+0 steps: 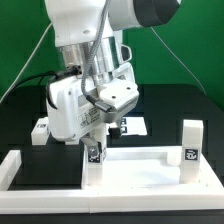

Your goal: Assemble desk

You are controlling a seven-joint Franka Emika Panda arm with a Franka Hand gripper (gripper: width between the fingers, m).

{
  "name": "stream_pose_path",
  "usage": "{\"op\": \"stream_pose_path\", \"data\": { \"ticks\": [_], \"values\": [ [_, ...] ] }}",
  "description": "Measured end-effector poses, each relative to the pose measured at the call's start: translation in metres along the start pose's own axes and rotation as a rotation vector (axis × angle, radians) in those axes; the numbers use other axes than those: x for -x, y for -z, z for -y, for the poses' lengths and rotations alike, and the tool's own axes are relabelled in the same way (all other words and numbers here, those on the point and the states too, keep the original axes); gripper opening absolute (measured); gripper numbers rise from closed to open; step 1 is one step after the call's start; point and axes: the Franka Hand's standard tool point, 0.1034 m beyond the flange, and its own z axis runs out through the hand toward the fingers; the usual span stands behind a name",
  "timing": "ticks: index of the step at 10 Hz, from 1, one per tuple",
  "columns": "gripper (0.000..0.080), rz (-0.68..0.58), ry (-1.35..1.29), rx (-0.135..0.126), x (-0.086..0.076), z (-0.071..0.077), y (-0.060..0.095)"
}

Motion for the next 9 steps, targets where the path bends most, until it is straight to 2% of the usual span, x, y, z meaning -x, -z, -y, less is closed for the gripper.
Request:
{"op": "stream_pose_path", "data": {
  "ticks": [1, 2, 3, 8, 9],
  "values": [
    [0.0630, 0.020, 0.028, -0.005, 0.020, -0.013, 0.016],
    [0.0630, 0.027, 0.046, 0.002, 0.031, -0.025, 0.024],
    [0.0646, 0.031, 0.060, 0.022, 0.040, -0.032, 0.026],
    [0.0648, 0.025, 0.079, 0.024, 0.038, -0.033, 0.021],
    [0.0648, 0.018, 0.126, 0.044, 0.040, -0.046, 0.017]
  ]
}}
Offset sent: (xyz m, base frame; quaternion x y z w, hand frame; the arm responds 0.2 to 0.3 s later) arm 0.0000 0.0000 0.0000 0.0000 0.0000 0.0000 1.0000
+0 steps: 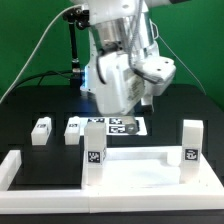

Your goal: Assemble desk

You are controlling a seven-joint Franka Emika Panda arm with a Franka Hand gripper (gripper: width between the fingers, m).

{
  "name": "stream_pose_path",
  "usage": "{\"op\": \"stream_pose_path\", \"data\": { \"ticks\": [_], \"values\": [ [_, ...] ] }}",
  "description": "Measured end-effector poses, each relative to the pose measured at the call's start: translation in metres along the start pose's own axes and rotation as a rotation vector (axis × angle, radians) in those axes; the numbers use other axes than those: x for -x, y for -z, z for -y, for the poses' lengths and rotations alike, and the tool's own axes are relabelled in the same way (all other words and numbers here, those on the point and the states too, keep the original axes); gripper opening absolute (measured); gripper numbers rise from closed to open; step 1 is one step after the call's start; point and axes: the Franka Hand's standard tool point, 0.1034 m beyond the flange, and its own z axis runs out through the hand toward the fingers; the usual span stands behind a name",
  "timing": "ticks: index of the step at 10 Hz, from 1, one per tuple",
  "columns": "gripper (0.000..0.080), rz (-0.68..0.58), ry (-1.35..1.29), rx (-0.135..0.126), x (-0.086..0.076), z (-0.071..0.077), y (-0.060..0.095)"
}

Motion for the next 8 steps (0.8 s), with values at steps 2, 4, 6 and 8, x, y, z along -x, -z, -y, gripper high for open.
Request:
{"op": "stream_pose_path", "data": {
  "ticks": [2, 4, 6, 8],
  "values": [
    [0.0648, -0.006, 0.120, 0.090, -0.004, -0.038, -0.008],
    [0.0648, -0.066, 0.154, 0.146, 0.001, -0.050, -0.010],
    [0.0648, -0.049, 0.165, 0.142, 0.002, -0.049, -0.012],
    [0.0648, -0.051, 0.175, 0.145, 0.002, -0.051, -0.014]
  ]
}}
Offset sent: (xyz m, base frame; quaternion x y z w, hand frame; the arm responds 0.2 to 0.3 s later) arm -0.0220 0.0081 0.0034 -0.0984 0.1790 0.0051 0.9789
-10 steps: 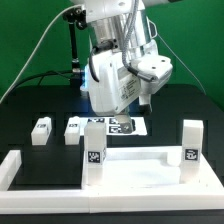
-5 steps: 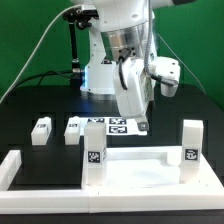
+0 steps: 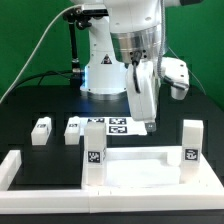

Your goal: Assemble desk

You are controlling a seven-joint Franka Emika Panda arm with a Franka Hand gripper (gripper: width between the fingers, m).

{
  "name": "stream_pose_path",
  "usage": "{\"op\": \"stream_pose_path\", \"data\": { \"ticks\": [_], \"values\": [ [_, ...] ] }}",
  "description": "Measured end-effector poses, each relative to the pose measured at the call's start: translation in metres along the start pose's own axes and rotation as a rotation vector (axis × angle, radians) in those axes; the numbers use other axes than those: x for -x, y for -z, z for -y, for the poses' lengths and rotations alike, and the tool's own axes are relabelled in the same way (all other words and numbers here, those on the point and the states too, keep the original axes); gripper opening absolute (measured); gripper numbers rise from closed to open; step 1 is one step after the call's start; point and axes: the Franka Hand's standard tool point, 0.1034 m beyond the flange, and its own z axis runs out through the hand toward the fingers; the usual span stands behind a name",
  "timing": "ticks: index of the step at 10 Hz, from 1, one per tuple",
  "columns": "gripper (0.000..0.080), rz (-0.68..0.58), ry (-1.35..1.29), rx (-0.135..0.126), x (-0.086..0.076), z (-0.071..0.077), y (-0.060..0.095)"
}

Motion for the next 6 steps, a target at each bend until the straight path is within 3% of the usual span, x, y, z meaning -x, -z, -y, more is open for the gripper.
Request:
{"op": "stream_pose_path", "data": {
  "ticks": [2, 3, 4, 6],
  "values": [
    [0.0648, -0.038, 0.056, -0.013, -0.015, -0.022, -0.026],
    [0.0648, -0.063, 0.081, -0.048, -0.026, -0.029, -0.039],
    [0.0648, -0.077, 0.087, -0.051, -0.030, -0.034, -0.050],
    [0.0648, -0.100, 0.099, -0.039, -0.022, -0.043, -0.071]
  ]
}}
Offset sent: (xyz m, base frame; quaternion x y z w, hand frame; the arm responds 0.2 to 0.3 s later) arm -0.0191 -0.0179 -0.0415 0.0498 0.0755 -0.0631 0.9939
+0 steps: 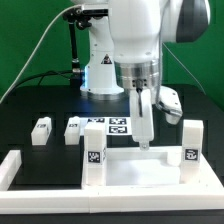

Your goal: Assemble desk

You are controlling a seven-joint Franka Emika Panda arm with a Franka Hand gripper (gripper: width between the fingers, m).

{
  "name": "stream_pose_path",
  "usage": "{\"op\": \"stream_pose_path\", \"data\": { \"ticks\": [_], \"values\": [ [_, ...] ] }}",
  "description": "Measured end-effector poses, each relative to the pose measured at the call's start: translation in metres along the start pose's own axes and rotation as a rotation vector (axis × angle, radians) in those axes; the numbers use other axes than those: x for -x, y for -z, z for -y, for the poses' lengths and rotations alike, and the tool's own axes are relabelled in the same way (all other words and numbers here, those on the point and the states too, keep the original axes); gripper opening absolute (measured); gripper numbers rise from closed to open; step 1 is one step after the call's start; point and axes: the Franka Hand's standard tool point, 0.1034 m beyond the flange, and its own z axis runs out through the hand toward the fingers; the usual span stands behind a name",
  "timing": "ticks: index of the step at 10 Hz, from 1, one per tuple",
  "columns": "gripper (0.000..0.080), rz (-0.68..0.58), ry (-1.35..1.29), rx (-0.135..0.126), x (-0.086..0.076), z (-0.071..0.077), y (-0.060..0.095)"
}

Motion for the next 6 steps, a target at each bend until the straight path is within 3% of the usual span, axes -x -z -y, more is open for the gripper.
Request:
{"op": "stream_pose_path", "data": {
  "ticks": [2, 6],
  "values": [
    [0.0648, -0.011, 0.006, -0.099, 0.000, -0.003, -0.015],
    [0.0648, -0.025, 0.032, -0.061, -0.003, -0.008, -0.035]
  ]
}}
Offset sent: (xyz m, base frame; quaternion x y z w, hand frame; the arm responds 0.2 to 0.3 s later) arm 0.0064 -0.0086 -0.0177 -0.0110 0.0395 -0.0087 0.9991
